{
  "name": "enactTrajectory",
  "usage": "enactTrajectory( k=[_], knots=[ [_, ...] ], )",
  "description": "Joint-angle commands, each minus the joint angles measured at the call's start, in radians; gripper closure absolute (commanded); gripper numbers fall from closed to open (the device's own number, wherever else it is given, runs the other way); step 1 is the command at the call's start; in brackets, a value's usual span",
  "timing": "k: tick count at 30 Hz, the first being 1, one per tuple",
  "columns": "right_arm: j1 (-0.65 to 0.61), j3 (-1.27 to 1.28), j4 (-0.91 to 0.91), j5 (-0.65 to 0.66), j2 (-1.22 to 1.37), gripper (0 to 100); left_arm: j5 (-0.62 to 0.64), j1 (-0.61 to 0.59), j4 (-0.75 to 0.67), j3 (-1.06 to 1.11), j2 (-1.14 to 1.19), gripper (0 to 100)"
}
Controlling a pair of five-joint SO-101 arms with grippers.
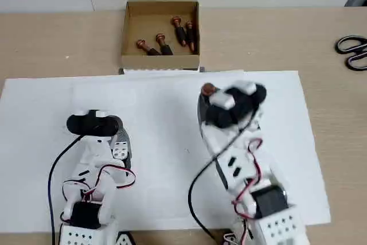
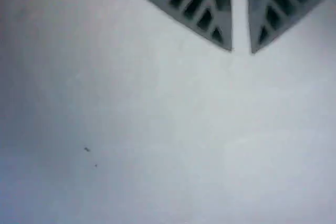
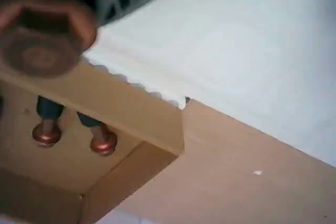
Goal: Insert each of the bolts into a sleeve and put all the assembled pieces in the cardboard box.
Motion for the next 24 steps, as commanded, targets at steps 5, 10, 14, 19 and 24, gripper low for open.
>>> enactTrajectory(
  k=[5, 10, 14, 19, 24],
  knots=[
    [0.015, -0.315, -0.185, -0.008, 0.450, 99.5, 0.006, 0.006, 0.000, -0.004, 0.006, 99],
    [0.064, -0.551, -0.242, -0.014, 0.783, 99.5, 0.005, 0.006, 0.000, -0.004, 0.006, 99],
    [0.090, -0.809, -0.237, -0.015, 1.052, 99.5, 0.005, 0.006, 0.000, -0.004, 0.006, 99],
    [0.107, -1.120, -0.236, -0.015, 1.366, 99.5, 0.005, 0.006, 0.000, -0.004, 0.006, 99],
    [0.108, -1.373, -0.236, -0.054, 1.616, 99.5, 0.005, 0.006, 0.000, -0.004, 0.006, 99]
  ],
)
